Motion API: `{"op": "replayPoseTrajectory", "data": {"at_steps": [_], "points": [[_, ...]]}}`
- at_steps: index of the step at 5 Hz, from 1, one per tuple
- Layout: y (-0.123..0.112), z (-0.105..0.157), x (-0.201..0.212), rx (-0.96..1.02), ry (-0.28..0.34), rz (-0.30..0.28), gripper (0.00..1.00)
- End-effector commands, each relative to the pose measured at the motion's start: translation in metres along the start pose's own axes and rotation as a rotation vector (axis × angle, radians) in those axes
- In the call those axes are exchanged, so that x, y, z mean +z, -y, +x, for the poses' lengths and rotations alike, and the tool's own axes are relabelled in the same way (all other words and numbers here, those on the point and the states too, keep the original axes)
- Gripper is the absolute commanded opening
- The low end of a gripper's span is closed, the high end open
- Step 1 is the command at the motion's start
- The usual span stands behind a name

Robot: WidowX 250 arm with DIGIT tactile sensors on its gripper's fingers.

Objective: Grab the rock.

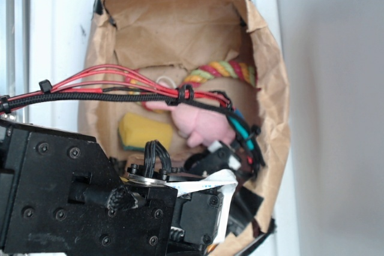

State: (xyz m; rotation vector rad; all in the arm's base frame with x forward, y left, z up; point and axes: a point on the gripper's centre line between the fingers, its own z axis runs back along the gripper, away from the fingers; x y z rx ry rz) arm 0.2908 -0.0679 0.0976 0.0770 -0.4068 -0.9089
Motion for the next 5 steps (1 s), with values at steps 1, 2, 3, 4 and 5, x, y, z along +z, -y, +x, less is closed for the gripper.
{"op": "replayPoseTrajectory", "data": {"at_steps": [1,2,3,4,5], "points": [[-0.049,-0.006,0.026,0.158,0.011,-0.052,1.0],[-0.078,-0.016,0.034,0.265,0.006,-0.075,1.0],[-0.098,-0.031,0.031,0.302,-0.035,-0.055,1.0],[-0.103,-0.041,0.031,0.273,-0.048,-0.064,1.0],[-0.101,-0.056,0.034,0.206,-0.055,-0.092,1.0]]}}
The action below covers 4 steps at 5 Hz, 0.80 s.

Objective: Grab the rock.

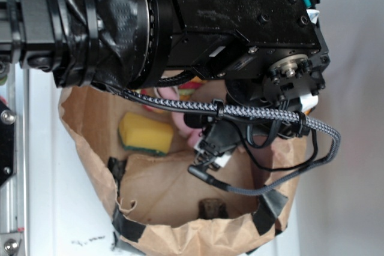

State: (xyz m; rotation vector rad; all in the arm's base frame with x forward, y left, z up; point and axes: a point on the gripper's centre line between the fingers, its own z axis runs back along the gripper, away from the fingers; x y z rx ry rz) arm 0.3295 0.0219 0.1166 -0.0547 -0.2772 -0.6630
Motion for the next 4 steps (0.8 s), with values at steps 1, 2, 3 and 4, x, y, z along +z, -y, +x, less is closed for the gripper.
{"op": "replayPoseTrajectory", "data": {"at_steps": [1,2,3,4], "points": [[0.011,-0.024,0.018,-0.239,0.029,-0.019,1.0],[0.045,-0.021,0.005,-0.385,0.041,-0.028,1.0],[0.078,-0.009,-0.009,-0.465,0.064,-0.005,1.0],[0.091,-0.001,-0.018,-0.502,0.075,0.015,1.0]]}}
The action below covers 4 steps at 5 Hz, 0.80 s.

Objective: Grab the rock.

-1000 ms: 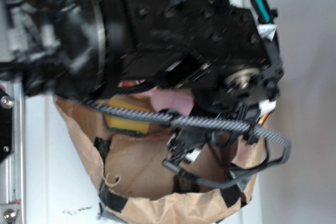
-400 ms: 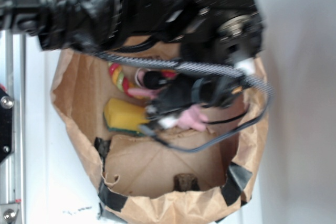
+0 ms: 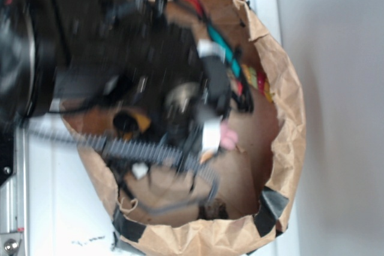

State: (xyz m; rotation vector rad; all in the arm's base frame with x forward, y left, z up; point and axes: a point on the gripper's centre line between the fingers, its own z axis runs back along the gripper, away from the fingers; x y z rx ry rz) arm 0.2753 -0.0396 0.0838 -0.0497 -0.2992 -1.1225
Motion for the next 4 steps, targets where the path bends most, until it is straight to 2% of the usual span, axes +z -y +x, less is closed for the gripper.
{"op": "replayPoseTrajectory", "data": {"at_steps": [1,2,3,4], "points": [[0.011,0.027,0.01,-0.058,0.078,0.042,1.0],[0.011,0.039,0.021,-0.036,0.146,0.018,1.0],[0.005,0.047,0.023,-0.016,0.167,0.026,1.0],[0.008,0.057,0.019,-0.025,0.19,-0.014,1.0]]}}
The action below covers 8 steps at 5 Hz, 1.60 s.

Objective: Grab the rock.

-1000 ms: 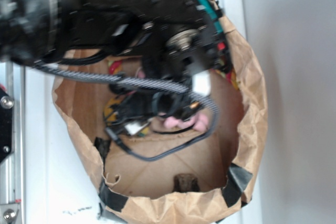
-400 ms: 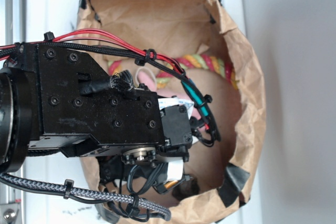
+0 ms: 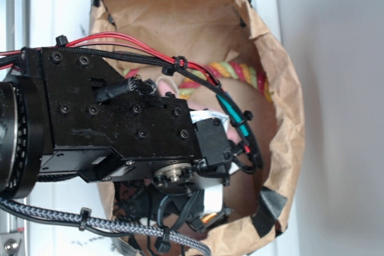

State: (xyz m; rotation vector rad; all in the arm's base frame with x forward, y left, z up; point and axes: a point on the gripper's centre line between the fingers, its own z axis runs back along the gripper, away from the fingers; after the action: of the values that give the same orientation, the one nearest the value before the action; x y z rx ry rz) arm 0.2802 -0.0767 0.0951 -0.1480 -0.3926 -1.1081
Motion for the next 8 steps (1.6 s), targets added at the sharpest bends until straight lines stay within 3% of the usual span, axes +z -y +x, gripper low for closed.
{"op": "replayPoseTrajectory", "data": {"at_steps": [1,4,5,8], "points": [[0.0,0.027,0.009,-0.039,0.086,-0.005,1.0],[0.013,0.033,-0.019,-0.126,0.074,-0.023,1.0],[0.009,0.039,-0.016,-0.092,0.116,-0.023,1.0],[0.018,0.045,-0.044,-0.102,0.075,-0.059,1.0]]}}
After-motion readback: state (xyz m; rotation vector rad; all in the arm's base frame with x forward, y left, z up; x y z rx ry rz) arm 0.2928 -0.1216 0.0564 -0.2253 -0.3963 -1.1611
